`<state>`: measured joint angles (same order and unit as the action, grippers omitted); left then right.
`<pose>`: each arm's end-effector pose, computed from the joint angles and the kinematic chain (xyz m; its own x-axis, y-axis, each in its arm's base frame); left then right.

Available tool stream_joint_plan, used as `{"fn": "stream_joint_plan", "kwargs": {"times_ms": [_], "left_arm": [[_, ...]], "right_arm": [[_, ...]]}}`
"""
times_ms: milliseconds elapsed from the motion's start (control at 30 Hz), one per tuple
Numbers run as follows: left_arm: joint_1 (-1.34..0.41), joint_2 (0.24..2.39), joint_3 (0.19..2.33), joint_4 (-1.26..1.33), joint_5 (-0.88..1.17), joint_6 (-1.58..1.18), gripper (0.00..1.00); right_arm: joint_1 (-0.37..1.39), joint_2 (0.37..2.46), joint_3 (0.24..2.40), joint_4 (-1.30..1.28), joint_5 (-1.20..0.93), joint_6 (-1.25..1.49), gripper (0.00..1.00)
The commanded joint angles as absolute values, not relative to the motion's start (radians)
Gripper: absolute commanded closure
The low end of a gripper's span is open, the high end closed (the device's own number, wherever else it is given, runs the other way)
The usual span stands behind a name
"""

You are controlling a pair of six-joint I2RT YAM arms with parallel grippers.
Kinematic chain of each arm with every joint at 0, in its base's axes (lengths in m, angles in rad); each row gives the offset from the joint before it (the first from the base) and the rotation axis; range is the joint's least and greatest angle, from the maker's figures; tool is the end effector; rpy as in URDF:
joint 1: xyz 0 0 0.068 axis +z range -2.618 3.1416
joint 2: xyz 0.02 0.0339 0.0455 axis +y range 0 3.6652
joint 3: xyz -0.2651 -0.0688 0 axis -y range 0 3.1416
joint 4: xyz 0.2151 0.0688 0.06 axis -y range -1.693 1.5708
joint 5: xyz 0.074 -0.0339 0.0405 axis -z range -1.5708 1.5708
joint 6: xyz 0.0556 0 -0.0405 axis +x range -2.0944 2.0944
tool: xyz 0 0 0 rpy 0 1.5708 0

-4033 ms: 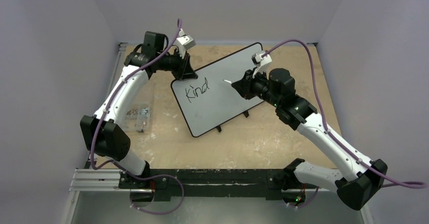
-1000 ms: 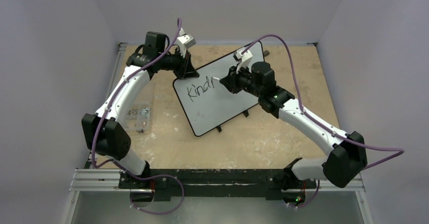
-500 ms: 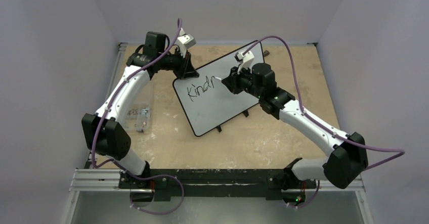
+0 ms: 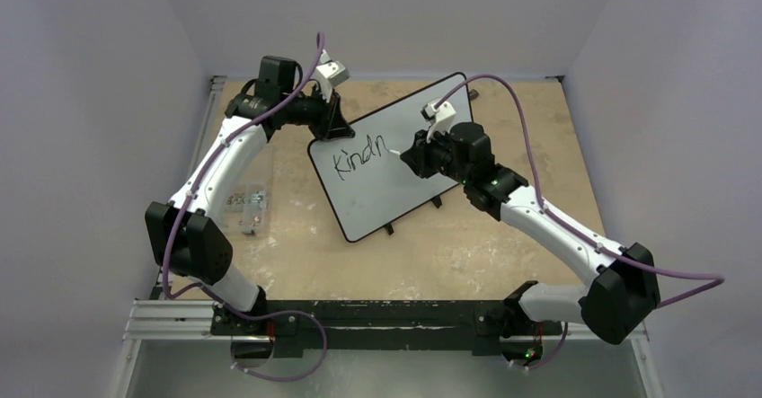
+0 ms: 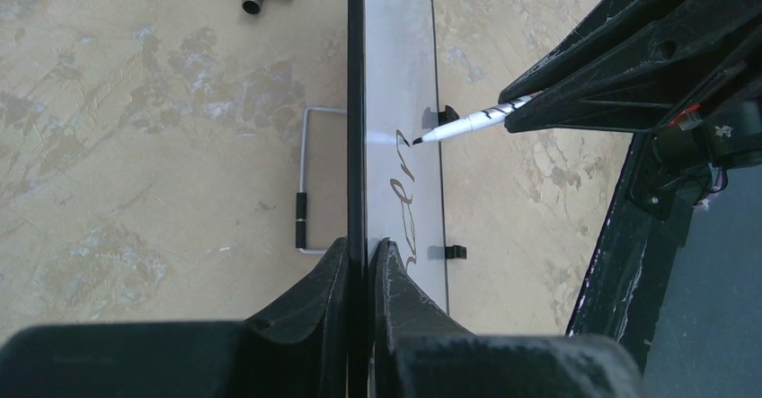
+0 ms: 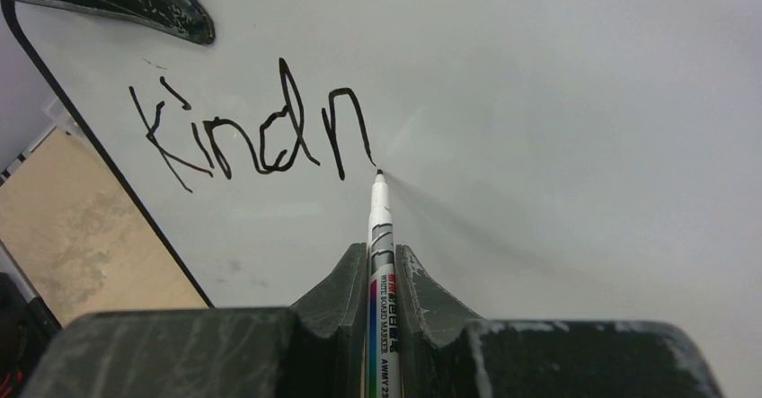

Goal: Write a sentence on the whiteboard

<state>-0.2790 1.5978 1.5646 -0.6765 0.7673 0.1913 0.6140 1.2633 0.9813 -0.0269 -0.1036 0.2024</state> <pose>0.3072 -0.1282 0.3570 -0.4810 0.2802 -0.8307 0.8107 0.5028 -0.2999 0.2306 0.1696 0.3246 -0.3748 -0.0196 -0.9269 -0.5903 0.7760 0.2223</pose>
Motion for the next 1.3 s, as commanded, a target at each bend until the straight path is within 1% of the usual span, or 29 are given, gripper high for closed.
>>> {"fn": "stream_joint_plan", "kwargs": {"times_ms": [0, 233, 700, 967, 1267], "left_arm": [[-0.302, 1.618, 1.568, -0.71, 0.706, 0.313, 1.0], [-0.304, 1.616, 1.569, -0.713, 0.703, 0.315, 1.0], [-0.311, 1.617, 1.566, -0.716, 0.699, 0.32, 1.0], [-0.314, 1.618, 1.568, -0.716, 0.697, 0.321, 1.0], [-0.316, 1.617, 1.567, -0.721, 0.69, 0.325, 1.0]], "right_arm": [[0.609, 1.206, 0.987, -0.036, -0.08, 0.216, 1.0], [0.609, 1.177, 1.026, -0.026, -0.087, 0.229, 1.0], [0.604, 1.27, 1.079, -0.005, -0.059, 0.223, 1.0], [0.593, 1.28, 1.076, -0.007, -0.005, 0.223, 1.0], [0.582, 1.295, 1.114, -0.01, -0.024, 0.227, 1.0]]}}
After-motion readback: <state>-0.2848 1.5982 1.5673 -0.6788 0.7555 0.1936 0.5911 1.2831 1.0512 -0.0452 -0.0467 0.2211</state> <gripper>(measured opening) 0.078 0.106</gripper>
